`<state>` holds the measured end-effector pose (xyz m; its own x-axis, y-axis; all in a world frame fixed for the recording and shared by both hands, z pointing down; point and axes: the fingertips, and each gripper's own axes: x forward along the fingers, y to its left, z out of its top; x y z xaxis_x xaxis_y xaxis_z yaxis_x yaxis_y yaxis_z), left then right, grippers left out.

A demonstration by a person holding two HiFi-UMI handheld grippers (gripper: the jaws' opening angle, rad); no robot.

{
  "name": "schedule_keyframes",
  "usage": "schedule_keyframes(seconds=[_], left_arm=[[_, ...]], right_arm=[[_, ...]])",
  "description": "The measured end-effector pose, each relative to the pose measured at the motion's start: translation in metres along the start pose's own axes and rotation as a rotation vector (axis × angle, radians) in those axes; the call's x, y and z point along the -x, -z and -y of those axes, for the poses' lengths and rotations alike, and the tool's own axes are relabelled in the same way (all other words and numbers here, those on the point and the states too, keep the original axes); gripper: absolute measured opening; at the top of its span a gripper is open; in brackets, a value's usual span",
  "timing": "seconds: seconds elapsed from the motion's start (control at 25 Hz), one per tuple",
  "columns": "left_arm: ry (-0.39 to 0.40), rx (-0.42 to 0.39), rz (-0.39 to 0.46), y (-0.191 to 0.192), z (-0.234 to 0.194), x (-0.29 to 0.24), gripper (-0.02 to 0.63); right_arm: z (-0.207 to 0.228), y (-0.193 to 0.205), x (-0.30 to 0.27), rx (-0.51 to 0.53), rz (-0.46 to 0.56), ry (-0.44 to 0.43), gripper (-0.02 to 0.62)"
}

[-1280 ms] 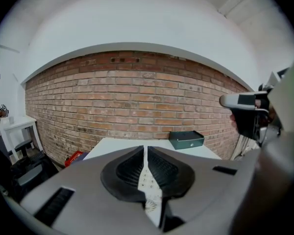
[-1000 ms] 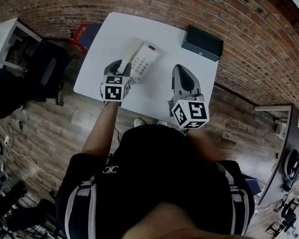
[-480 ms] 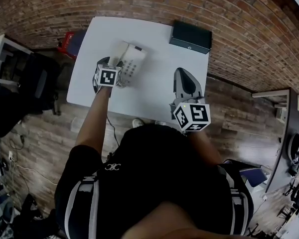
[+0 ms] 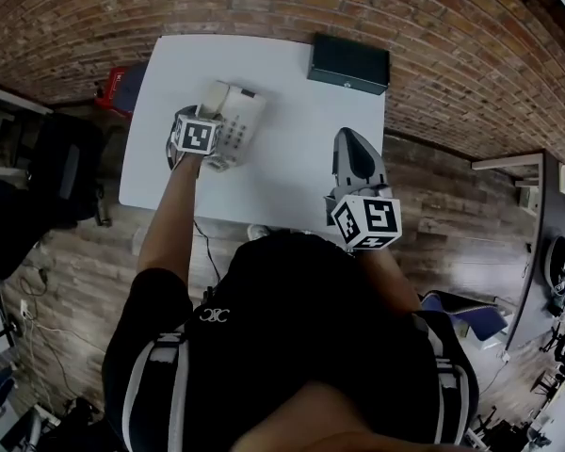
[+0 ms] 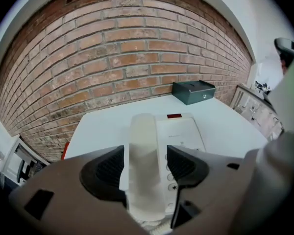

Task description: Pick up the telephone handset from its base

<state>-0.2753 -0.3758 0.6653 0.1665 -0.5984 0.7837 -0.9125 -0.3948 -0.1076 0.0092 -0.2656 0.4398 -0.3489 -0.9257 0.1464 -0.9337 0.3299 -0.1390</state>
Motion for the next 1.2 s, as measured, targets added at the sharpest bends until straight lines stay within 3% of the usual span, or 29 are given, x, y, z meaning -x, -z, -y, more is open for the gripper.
schedule_keyframes(seconds=[0.12, 0.28, 0.36, 0.44, 0.6, 0.92, 1.2], left_arm=[[0.006, 0.003, -0.04, 0.004, 0.002, -0.006, 0.258], [-0.013, 0.001, -0.024, -0.004, -0.004, -0.013, 0.258], [-0.003, 0.015, -0.062, 0.003, -0.004, -0.019, 0.258], [-0.002, 0.04, -0.108, 0.012, -0.004, -0.022, 0.216], [-0.016, 0.065, -0.134, 0.018, -0.003, -0.021, 0.21], [-0.083, 0.08, -0.051, 0.011, -0.007, 0.001, 0.21], [-0.106, 0.099, 0.075, -0.013, -0.015, 0.047, 0.21]], right_arm=[[0.005, 0.0, 0.001, 0.003, -0.005, 0.005, -0.002], [0.009, -0.001, 0.001, 0.007, -0.006, 0.01, -0.002], [0.011, -0.001, 0.002, 0.011, -0.006, 0.012, -0.002], [0.013, -0.001, 0.002, 0.011, -0.008, 0.015, -0.002], [0.014, -0.002, 0.002, 0.017, -0.01, 0.014, -0.002], [0.017, -0.003, 0.002, 0.004, -0.001, 0.002, -0.002], [0.014, -0.007, -0.008, -0.007, 0.025, -0.03, -0.002]])
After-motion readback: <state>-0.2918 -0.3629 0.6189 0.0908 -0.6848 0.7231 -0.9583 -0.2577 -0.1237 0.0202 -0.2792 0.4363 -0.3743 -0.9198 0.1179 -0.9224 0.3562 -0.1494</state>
